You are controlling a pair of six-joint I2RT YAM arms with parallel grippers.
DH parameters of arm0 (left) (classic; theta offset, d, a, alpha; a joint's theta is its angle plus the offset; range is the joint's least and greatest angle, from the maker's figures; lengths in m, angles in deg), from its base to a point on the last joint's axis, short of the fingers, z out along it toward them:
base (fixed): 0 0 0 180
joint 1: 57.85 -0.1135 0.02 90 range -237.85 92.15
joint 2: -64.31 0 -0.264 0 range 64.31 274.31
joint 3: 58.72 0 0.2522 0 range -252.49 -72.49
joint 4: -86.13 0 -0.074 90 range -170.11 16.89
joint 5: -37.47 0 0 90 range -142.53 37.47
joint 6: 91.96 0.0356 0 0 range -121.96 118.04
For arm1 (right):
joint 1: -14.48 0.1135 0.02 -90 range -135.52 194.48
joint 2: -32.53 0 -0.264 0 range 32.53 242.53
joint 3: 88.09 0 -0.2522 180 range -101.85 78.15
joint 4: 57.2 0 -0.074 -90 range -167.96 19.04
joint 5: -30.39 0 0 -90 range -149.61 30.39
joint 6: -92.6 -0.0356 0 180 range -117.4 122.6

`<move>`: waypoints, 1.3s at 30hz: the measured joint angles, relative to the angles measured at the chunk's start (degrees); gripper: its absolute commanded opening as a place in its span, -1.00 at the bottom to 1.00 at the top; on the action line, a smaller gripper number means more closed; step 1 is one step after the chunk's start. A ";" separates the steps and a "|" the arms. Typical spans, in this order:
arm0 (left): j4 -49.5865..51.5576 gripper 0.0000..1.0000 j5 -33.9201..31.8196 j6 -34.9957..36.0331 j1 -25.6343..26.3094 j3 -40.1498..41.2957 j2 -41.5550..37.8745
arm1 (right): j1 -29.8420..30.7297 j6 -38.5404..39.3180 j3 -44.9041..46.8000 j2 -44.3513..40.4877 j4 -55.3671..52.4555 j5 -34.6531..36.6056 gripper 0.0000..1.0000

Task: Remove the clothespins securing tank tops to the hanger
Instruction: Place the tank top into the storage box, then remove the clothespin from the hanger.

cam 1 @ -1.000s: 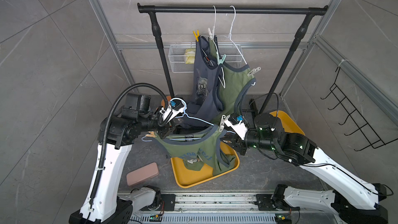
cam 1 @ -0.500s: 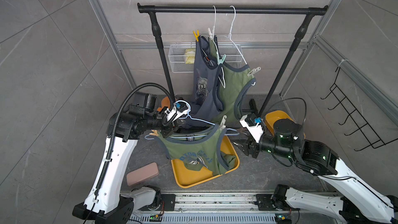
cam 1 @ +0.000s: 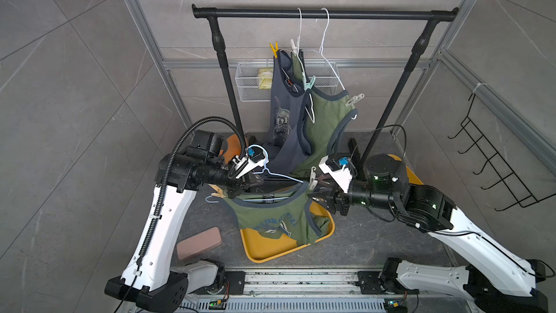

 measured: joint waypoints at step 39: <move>8.63 -1.00 4.52 6.16 1.01 -4.07 -0.52 | -8.94 -1.29 1.27 0.07 6.43 -26.03 0.03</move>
